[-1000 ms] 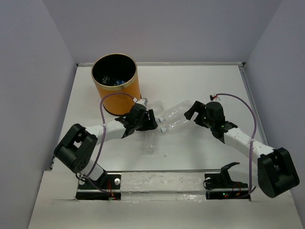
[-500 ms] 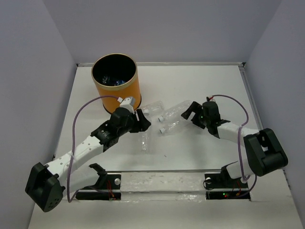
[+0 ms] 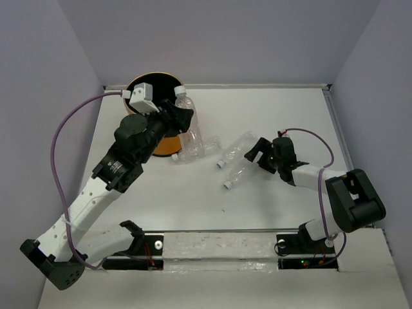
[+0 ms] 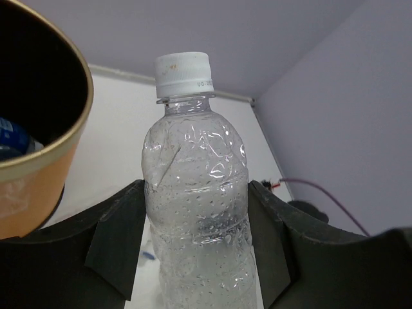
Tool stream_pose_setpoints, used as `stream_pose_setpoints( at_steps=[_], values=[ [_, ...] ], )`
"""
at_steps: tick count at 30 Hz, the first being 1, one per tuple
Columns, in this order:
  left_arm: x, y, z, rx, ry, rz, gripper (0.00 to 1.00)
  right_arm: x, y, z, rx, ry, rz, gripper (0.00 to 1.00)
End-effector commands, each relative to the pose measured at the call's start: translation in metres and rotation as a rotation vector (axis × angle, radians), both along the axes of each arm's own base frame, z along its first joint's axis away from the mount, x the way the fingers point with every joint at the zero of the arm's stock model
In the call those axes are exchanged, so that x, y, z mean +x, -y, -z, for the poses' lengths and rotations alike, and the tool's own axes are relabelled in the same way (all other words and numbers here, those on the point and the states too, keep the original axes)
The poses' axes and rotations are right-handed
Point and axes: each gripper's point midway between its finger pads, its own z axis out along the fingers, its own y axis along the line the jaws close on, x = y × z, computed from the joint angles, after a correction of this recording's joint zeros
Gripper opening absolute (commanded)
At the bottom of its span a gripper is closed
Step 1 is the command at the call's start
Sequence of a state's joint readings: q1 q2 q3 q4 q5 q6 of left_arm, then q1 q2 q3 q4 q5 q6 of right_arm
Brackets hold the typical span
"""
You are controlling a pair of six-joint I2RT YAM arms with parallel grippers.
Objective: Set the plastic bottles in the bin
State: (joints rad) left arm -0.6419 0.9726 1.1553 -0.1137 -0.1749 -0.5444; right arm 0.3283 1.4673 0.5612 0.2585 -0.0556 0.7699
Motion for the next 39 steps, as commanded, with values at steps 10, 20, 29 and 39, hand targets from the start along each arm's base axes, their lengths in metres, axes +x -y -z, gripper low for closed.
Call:
stream_pose_setpoints(
  at_steps=[10, 20, 29, 39],
  values=[
    [0.101, -0.126, -0.103, -0.029, 0.233, -0.574, 0.55, -0.035, 0.02, 0.01, -0.023, 0.012, 0.031, 0.39],
    [0.164, -0.184, -0.116, 0.139, 0.274, -0.894, 0.54, -0.065, 0.021, -0.025, 0.035, 0.123, -0.021, 0.34],
    [0.181, -0.193, -0.034, 0.286, 0.199, -0.958, 0.74, -0.069, 0.024, -0.09, 0.031, 0.283, -0.051, 0.33],
    [0.127, -0.16, -0.089, 0.112, 0.287, -0.683, 0.99, -0.041, -0.009, -0.222, 0.118, 0.535, -0.136, 0.32]
  ],
)
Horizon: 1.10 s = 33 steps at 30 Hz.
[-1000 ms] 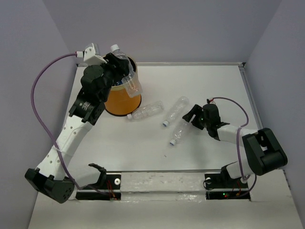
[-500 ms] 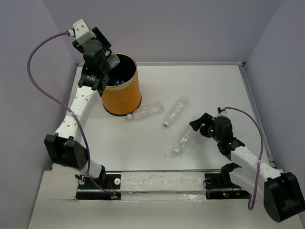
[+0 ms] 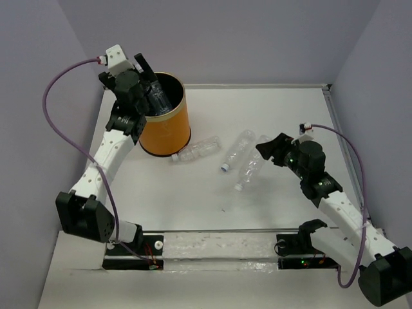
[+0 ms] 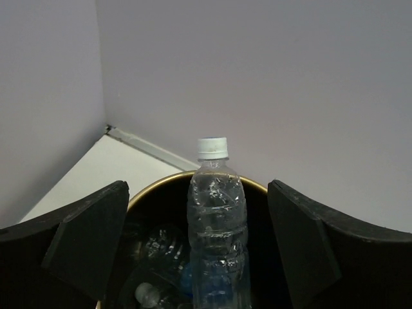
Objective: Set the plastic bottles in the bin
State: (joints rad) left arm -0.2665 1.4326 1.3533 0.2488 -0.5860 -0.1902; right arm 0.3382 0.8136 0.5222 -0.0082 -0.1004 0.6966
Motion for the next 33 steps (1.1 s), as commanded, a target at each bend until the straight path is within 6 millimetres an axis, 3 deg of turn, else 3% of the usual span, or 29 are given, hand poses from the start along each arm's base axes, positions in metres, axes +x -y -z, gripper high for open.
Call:
stream_pose_setpoints(
  at_steps=[1, 3, 4, 6, 8, 9, 11, 16, 18, 22, 25, 27, 30, 32, 33],
  values=[
    [-0.055, 0.014, -0.089, -0.14, 0.21, 0.168, 0.99, 0.019, -0.025, -0.085, 0.039, 0.193, -0.064, 0.32],
    [-0.074, 0.029, -0.091, -0.152, 0.205, 0.282, 0.99, 0.023, -0.039, -0.111, 0.041, 0.244, -0.079, 0.32],
    [-0.083, 0.035, -0.082, -0.159, 0.178, 0.328, 0.99, 0.026, -0.047, -0.136, 0.048, 0.297, -0.083, 0.32],
    [-0.099, 0.045, -0.066, -0.186, 0.156, 0.399, 0.99, 0.035, -0.062, -0.157, 0.03, 0.351, -0.099, 0.32],
    [-0.13, 0.055, -0.027, -0.198, 0.106, 0.492, 0.99, 0.043, -0.084, -0.196, 0.022, 0.438, -0.139, 0.32],
    [-0.137, 0.055, -0.016, -0.203, 0.092, 0.502, 0.99, 0.047, -0.093, -0.209, 0.018, 0.471, -0.148, 0.32],
    [-0.152, 0.049, 0.012, -0.199, 0.035, 0.489, 0.99, 0.063, -0.113, -0.239, 0.005, 0.54, -0.154, 0.31],
    [-0.193, 0.023, 0.063, -0.153, -0.072, 0.406, 0.99, 0.095, -0.169, -0.291, -0.072, 0.695, -0.195, 0.31],
    [-0.205, 0.016, 0.071, -0.158, -0.063, 0.382, 0.99, 0.109, -0.194, -0.306, -0.095, 0.746, -0.198, 0.31],
    [-0.229, -0.005, 0.078, -0.169, 0.011, 0.309, 0.98, 0.158, -0.247, -0.333, -0.165, 0.869, -0.152, 0.31],
    [-0.235, -0.005, 0.07, -0.176, 0.048, 0.319, 0.98, 0.187, -0.278, -0.338, -0.201, 0.961, -0.123, 0.24],
    [-0.232, 0.0, 0.074, -0.178, 0.032, 0.341, 0.98, 0.198, -0.293, -0.324, -0.271, 1.003, -0.118, 0.24],
    [-0.232, 0.006, 0.079, -0.181, 0.012, 0.362, 0.98, 0.213, -0.325, -0.266, -0.379, 0.988, -0.157, 0.24],
    [-0.233, 0.007, 0.078, -0.18, 0.015, 0.368, 0.98, 0.205, -0.345, -0.228, -0.4, 0.967, -0.211, 0.24],
    [-0.232, 0.008, 0.078, -0.178, 0.014, 0.37, 0.98, 0.202, -0.349, -0.22, -0.404, 0.971, -0.219, 0.24]
  ],
)
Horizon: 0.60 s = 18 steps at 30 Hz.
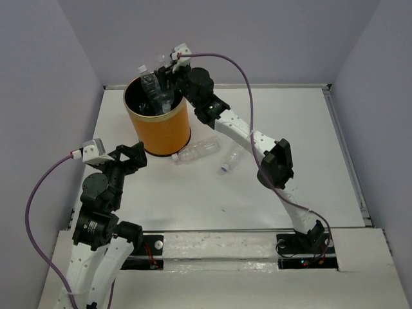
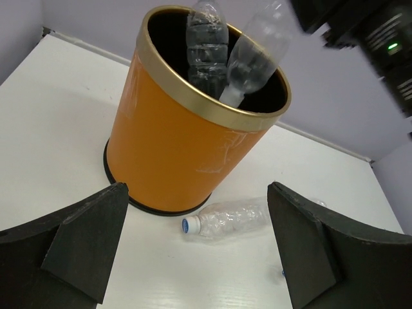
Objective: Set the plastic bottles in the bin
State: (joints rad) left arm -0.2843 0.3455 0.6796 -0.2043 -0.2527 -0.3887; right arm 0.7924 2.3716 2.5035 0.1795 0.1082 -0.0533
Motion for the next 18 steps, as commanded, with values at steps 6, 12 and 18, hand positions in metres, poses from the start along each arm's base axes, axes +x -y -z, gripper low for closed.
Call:
stream_pose_setpoints(
  at_steps=[6, 12, 18],
  values=[
    [0.002, 0.003, -0.005, -0.011, 0.017, 0.008, 0.98, -0.046, -0.048, 0.022, -0.003, 0.05, -0.102, 0.28],
    [0.002, 0.001, -0.008, -0.012, 0.021, -0.005, 0.98, -0.065, -0.059, 0.014, 0.112, -0.027, -0.187, 0.79],
    [0.003, 0.015, -0.016, 0.057, -0.005, 0.079, 0.98, -0.08, -0.02, -0.008, 0.128, -0.068, -0.118, 1.0]
  ],
)
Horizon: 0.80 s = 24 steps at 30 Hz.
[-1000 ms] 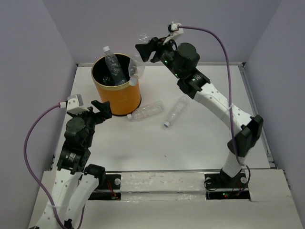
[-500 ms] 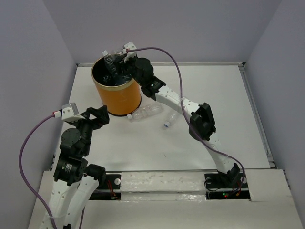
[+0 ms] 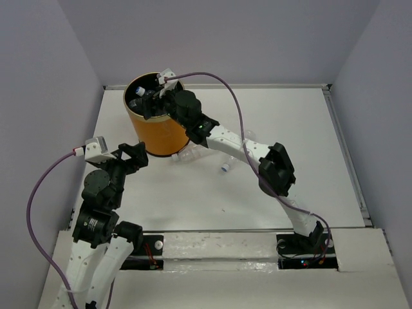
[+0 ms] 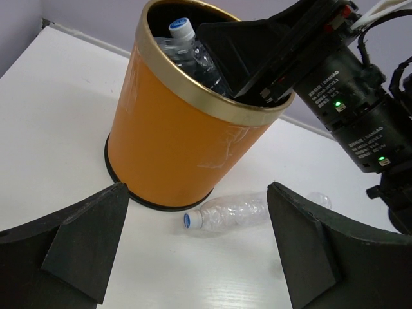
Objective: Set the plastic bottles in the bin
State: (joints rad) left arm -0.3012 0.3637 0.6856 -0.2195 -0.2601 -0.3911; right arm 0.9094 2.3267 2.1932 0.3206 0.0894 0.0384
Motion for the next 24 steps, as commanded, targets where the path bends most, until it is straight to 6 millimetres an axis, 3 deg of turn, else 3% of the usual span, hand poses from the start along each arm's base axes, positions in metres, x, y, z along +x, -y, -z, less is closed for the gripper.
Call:
stream_pose_setpoints(
  at_steps=[1, 3, 4, 6, 7, 9, 10, 12, 13, 16, 18, 20, 24],
  values=[
    [0.002, 0.014, -0.023, 0.064, 0.02, 0.089, 0.98, -0.026, 0.056, -0.101, 0.166, 0.057, 0.055, 1.0],
    [0.004, 0.024, -0.029, 0.086, 0.025, 0.143, 0.97, -0.034, 0.073, -0.095, 0.145, 0.015, 0.074, 0.99],
    [0.005, 0.033, -0.035, 0.11, 0.035, 0.196, 0.97, -0.041, 0.094, -0.114, 0.172, 0.013, 0.094, 0.98],
    [0.009, 0.048, -0.037, 0.139, 0.025, 0.28, 0.96, -0.04, 0.129, -0.106, 0.184, -0.064, 0.13, 0.88],
    [0.012, 0.062, -0.036, 0.149, 0.005, 0.354, 0.94, -0.049, 0.152, -0.097, 0.185, -0.107, 0.139, 0.76],
    [0.023, 0.085, -0.027, 0.155, -0.049, 0.46, 0.89, -0.043, 0.198, -0.066, 0.182, -0.226, 0.184, 0.35],
    [0.026, 0.095, -0.027, 0.153, -0.058, 0.499, 0.84, -0.053, 0.22, -0.042, 0.174, -0.295, 0.186, 0.13],
    [0.04, 0.112, -0.023, 0.158, -0.093, 0.528, 0.73, -0.056, 0.266, 0.0, 0.189, -0.419, 0.261, 0.01],
    [0.042, 0.126, -0.023, 0.17, -0.098, 0.556, 0.66, -0.068, 0.289, 0.028, 0.178, -0.467, 0.301, 0.0],
    [0.061, 0.157, -0.015, 0.263, -0.138, 0.563, 0.62, -0.079, 0.337, 0.072, 0.227, -0.577, 0.384, 0.03],
    [0.071, 0.186, 0.001, 0.362, -0.178, 0.598, 0.63, -0.085, 0.367, 0.103, 0.25, -0.649, 0.427, 0.16],
    [0.08, 0.205, 0.018, 0.443, -0.207, 0.616, 0.71, -0.086, 0.391, 0.127, 0.255, -0.707, 0.45, 0.41],
    [0.101, 0.24, 0.059, 0.569, -0.279, 0.679, 0.9, -0.083, 0.415, 0.151, 0.278, -0.788, 0.451, 0.69]
  ],
)
